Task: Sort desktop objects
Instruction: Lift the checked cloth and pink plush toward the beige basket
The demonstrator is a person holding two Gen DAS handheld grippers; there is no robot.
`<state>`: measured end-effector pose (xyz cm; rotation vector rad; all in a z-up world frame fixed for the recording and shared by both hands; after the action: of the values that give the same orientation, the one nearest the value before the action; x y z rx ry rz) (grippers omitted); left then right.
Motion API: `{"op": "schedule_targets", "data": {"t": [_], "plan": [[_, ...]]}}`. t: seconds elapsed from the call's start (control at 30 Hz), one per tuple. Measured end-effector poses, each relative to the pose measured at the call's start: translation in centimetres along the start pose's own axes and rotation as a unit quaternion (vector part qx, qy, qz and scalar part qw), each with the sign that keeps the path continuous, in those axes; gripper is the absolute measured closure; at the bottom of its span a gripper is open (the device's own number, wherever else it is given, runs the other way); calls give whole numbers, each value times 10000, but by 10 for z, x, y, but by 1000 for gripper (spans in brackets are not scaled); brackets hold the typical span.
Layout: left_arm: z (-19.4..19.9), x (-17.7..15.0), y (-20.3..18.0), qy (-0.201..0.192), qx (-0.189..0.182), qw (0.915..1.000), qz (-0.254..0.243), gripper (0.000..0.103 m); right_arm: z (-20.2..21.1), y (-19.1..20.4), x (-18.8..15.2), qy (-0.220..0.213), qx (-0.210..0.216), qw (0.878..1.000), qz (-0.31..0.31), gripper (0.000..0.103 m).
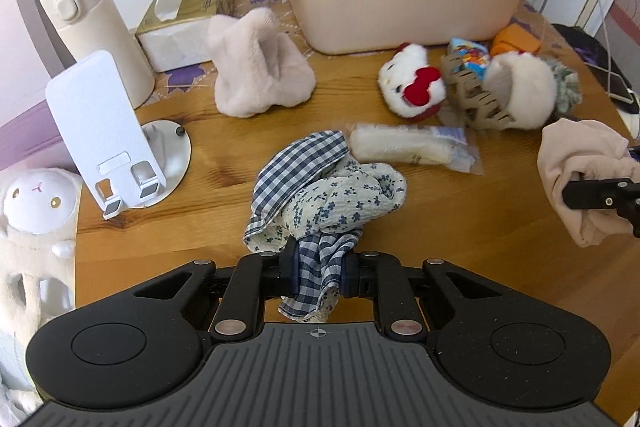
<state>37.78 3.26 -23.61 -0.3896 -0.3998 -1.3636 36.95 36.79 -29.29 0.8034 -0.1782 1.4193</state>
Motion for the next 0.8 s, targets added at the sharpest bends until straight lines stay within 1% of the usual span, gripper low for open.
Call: {"op": "schedule_targets", "data": {"t": [0.43,0.63,0.8], "plan": [[35,7,-18,-274,41,9992,-275,87,32,-27,4,-466,-54,9988,-153,57],[44,25,-26,-464,16,9982,-380,87,42,-42,18,-693,-120,9974,-159,57],[53,51,-34,-712,11,9962,-492,87,48,-55,35,-906,-194,9956,-151,57]]}}
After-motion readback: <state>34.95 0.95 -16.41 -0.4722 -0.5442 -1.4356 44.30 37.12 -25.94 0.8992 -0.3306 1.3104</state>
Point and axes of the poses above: each gripper's, at about its wrist camera, not at the fingertips, and z roughly against the way its jaws point, y to its left, x to its top, the point moved 5 cm from there along -z, roughly the way its jaws point, and after that the axes turned 13 degrees about -x, right-handed, at the moved point
